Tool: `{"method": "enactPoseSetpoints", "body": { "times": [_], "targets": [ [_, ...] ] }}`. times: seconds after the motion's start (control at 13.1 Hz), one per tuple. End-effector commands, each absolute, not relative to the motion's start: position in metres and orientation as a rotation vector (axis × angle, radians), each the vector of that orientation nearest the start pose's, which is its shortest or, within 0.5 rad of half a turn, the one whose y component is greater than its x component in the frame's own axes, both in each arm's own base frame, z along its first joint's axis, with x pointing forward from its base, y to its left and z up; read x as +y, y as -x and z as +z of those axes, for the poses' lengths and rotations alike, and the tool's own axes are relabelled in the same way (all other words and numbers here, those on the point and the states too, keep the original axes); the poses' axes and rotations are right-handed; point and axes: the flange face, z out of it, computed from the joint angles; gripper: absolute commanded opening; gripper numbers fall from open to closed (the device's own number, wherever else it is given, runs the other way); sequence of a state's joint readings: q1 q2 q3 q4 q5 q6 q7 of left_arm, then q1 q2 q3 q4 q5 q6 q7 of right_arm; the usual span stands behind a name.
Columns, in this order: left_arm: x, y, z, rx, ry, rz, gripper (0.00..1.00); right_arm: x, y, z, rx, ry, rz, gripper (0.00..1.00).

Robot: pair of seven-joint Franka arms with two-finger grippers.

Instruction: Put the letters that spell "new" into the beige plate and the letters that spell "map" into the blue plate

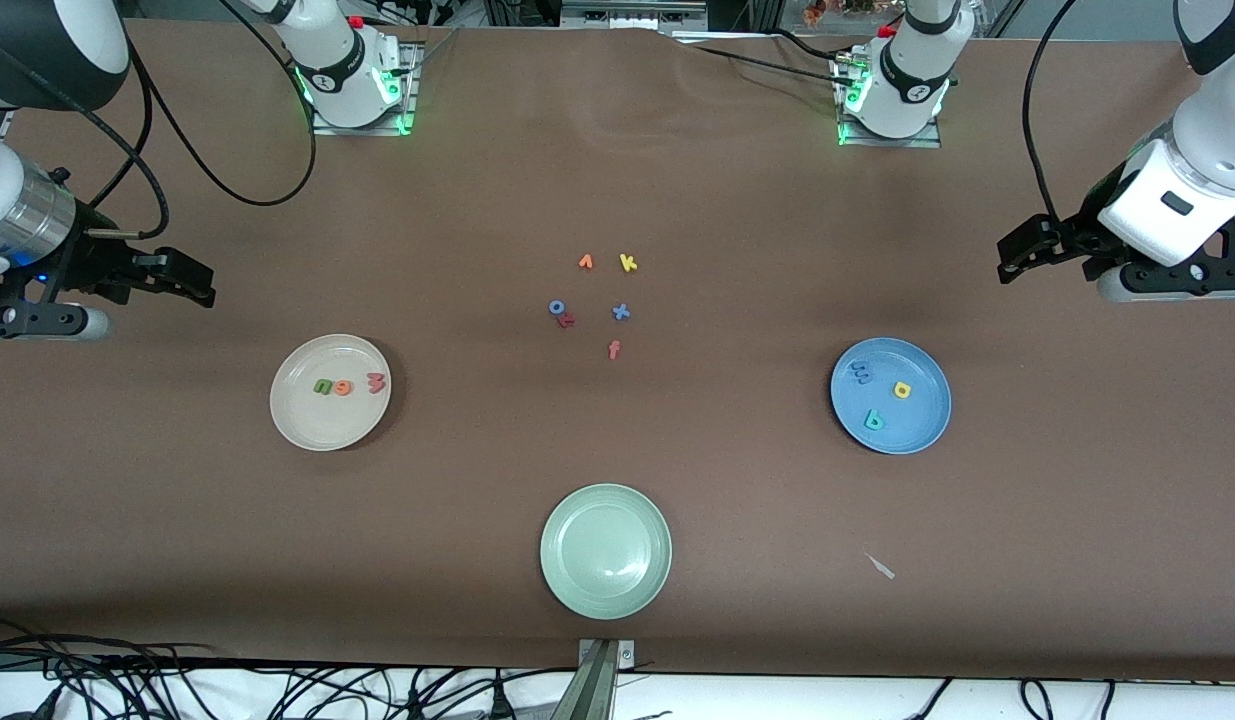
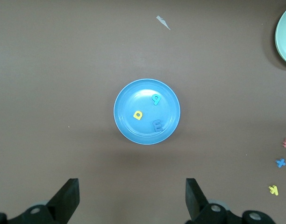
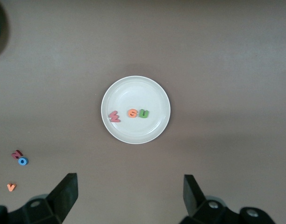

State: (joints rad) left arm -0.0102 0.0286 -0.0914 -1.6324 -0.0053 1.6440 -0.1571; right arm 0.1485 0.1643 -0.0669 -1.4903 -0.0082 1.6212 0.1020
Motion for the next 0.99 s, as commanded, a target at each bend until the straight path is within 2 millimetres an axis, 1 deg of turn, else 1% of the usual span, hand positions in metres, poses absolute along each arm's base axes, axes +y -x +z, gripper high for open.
{"method": "enactPoseSetpoints", "body": {
  "times": [0.0,0.08,0.46,0.53,0.61,0.69,0.76,0.91],
  "targets": [
    [-0.054,-0.558,0.593,-0.036,3.134,0.071,1.0,0.053,-0.603,0.576,0.018,3.161,0.048,1.0],
    [-0.057,-0.558,0.597,-0.033,3.134,0.071,1.0,0.052,-0.603,0.575,0.02,3.158,0.053,1.0],
    [-0.057,-0.561,0.593,-0.031,3.134,0.081,1.0,0.051,-0.603,0.572,0.02,3.161,0.065,1.0],
    [-0.055,-0.561,0.593,-0.033,3.134,0.083,1.0,0.045,-0.604,0.573,0.035,3.16,0.055,1.0],
    [-0.056,-0.561,0.594,-0.031,3.134,0.083,1.0,0.044,-0.604,0.573,0.037,3.159,0.053,1.0],
    [-0.058,-0.561,0.595,-0.024,3.135,0.079,1.0,0.045,-0.604,0.573,0.037,3.16,0.055,1.0],
    [-0.062,-0.56,0.595,-0.017,3.133,0.078,1.0,0.052,-0.603,0.573,0.02,3.16,0.053,1.0],
    [-0.061,-0.56,0.595,-0.017,3.135,0.079,1.0,0.052,-0.6,0.566,0.018,3.16,0.053,1.0]
  ]
}}
